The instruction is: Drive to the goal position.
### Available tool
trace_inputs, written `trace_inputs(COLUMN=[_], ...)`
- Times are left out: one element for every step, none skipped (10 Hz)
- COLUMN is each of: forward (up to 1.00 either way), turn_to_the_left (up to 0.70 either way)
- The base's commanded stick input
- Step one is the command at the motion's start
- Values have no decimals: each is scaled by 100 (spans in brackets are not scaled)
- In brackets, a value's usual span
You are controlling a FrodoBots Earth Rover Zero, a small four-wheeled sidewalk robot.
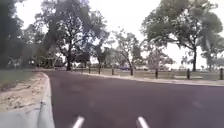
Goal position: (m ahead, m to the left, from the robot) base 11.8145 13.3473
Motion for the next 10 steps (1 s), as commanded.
trace_inputs(forward=[60, 60, 60, 60, 60, 60, 60, 60, 60, 60], turn_to_the_left=[15, 15, 15, 15, 15, 15, 15, 15, 15, 4])
